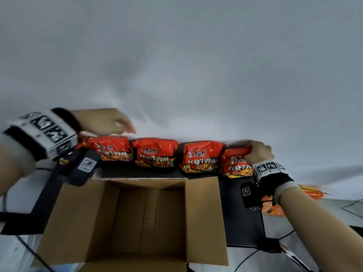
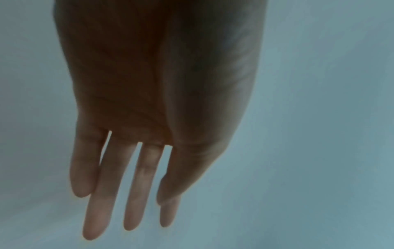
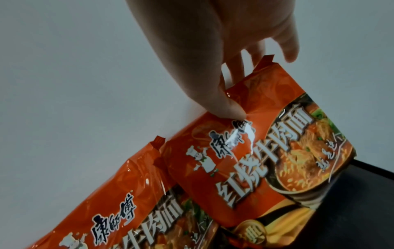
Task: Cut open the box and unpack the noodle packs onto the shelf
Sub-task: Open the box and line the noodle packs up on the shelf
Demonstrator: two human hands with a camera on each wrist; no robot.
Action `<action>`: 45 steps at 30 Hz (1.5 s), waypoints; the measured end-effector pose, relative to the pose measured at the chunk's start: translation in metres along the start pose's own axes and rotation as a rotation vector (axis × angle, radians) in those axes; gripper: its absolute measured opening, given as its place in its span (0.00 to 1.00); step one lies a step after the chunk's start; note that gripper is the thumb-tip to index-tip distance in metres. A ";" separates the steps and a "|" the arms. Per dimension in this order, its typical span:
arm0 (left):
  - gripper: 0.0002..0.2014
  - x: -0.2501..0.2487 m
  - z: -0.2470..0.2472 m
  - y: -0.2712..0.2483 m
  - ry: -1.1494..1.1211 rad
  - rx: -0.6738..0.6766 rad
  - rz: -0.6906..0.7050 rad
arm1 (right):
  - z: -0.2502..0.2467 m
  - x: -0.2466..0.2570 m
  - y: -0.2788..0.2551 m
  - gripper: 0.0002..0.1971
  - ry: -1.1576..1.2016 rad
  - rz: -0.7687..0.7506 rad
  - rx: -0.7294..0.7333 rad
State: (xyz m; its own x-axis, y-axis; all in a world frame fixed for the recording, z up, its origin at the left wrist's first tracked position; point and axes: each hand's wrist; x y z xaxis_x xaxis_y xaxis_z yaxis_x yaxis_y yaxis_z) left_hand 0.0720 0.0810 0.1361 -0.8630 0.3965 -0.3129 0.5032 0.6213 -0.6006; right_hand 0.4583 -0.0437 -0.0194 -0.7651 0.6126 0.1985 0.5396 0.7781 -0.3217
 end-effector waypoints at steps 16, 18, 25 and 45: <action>0.20 -0.145 0.065 0.136 0.332 0.128 -0.046 | 0.008 -0.016 -0.001 0.28 0.196 0.086 -0.016; 0.19 -0.145 0.071 0.143 0.427 0.068 -0.045 | 0.009 -0.017 0.001 0.29 0.203 0.089 -0.019; 0.10 -0.141 0.090 0.151 0.539 0.006 -0.001 | 0.013 -0.015 0.004 0.26 0.225 0.064 -0.039; 0.12 -0.130 0.088 0.150 0.698 0.029 0.137 | 0.019 -0.027 0.002 0.27 0.410 0.186 -0.184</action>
State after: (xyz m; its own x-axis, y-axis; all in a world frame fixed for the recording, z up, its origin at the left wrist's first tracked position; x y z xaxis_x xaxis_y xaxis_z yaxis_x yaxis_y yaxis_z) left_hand 0.2553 0.0634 0.0225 -0.5583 0.8157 0.1514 0.5953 0.5210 -0.6117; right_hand 0.4734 -0.0615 -0.0435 -0.4686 0.7189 0.5134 0.7352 0.6396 -0.2245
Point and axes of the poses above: each hand's wrist, its own y-axis towards the middle knuckle, its own z-axis out of the palm, x = y × z, and after that the axes turned 3 degrees about -z, right-handed
